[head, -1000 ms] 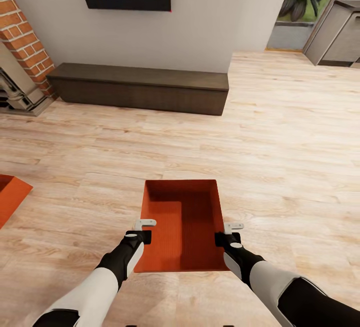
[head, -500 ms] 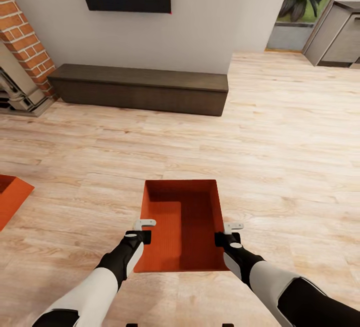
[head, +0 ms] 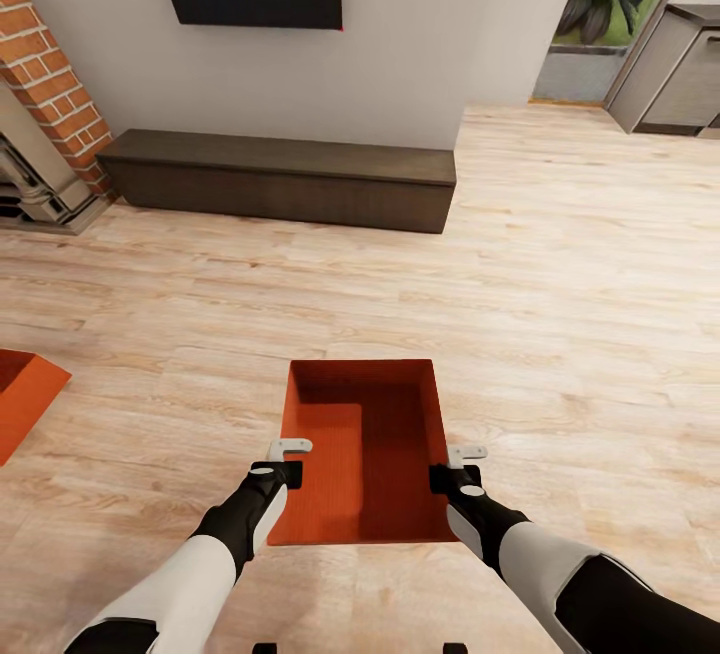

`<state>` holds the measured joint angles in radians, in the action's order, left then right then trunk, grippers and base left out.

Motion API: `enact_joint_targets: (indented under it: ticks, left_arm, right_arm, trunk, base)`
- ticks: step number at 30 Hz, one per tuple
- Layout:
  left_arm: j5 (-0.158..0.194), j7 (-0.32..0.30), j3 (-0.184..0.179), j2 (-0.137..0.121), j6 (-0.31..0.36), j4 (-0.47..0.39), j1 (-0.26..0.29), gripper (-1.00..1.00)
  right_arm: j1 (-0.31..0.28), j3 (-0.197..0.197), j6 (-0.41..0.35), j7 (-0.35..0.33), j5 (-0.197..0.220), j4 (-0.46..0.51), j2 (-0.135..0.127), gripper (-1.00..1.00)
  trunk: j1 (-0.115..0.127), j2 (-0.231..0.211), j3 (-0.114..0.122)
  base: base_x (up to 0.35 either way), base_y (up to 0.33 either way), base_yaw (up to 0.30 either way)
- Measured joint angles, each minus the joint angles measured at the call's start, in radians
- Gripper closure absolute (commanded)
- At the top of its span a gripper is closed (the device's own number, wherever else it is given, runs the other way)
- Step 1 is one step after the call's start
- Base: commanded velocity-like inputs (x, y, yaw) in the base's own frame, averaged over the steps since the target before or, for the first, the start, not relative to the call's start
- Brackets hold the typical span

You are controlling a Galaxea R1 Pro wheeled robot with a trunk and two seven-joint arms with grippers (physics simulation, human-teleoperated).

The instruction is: Move the two storage containers from the living room to the garage. In the garage, place one container on the floor and stack the other container on top of it (either order is fine).

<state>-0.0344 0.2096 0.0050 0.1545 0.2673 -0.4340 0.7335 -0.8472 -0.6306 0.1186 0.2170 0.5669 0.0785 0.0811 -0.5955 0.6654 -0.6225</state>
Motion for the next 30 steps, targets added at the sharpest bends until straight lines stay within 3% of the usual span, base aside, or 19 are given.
enact_joint_targets:
  ticks: [30]
  left_arm:
    - [0.002,0.001,-0.001,0.0,0.0,0.0,0.0,1.0]
  right_arm:
    - [0.0,0.001,-0.001,-0.001,0.0,0.0,0.0,1.0]
  trunk:
    - [0.115,-0.21,0.094]
  base:
    - [0.0,0.0,0.0]
